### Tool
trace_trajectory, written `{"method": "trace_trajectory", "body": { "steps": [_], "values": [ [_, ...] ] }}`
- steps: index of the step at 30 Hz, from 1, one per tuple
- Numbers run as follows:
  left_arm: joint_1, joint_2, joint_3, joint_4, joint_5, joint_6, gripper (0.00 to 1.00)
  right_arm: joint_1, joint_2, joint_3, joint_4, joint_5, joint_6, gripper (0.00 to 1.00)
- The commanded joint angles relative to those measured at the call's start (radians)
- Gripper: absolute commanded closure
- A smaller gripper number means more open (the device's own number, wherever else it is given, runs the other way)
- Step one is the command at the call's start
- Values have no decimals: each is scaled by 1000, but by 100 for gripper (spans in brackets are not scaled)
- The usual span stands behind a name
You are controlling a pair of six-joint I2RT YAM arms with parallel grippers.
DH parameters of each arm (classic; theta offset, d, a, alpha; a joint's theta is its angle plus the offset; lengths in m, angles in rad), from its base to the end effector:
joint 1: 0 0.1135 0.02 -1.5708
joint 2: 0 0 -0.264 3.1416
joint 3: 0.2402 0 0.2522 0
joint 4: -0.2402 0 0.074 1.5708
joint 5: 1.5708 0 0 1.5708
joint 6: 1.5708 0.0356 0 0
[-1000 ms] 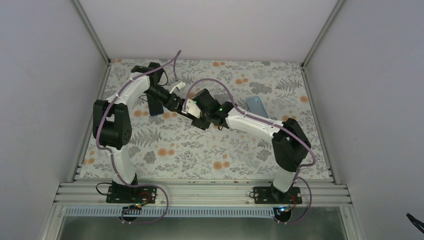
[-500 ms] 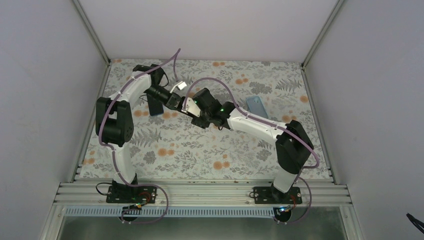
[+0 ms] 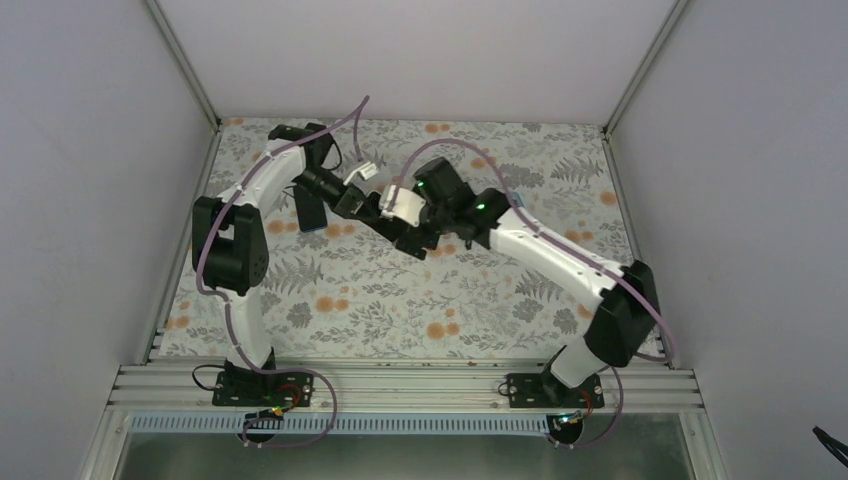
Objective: Take the phone out of the phone case
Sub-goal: Pick up the phone at the center of the board, then remove the phone case from the phone.
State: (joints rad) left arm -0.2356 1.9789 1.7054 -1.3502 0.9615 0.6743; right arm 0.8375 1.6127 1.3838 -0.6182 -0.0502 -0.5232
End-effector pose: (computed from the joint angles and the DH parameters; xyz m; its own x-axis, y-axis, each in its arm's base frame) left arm 0.3548 -0.1152 0.2532 -0.7014 0.5358 -0.4700 0.6777 0.2970 -0.6727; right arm 0.2368 0.2655 0.2980 -0.0526 -0.8039 -0.5924 -0.9126 0.2795 -0.2983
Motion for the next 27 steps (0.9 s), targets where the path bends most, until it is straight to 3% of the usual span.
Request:
{"method": "trace_trajectory", "body": {
  "steps": [1, 9, 17, 27],
  "values": [
    [3, -87, 30, -7, 3, 53, 98, -101, -109, 28, -170, -247, -73, 0],
    [-58, -221, 19, -7, -72, 108, 98, -316, -113, 37, -365, -514, -245, 0],
    [-267, -319, 31, -7, -300, 89, 98, -326, -3, 37, -394, -482, -301, 0],
    [-319, -349, 20, -7, -351, 84, 98, -346, 83, 33, -439, -527, -364, 3]
  ]
}}
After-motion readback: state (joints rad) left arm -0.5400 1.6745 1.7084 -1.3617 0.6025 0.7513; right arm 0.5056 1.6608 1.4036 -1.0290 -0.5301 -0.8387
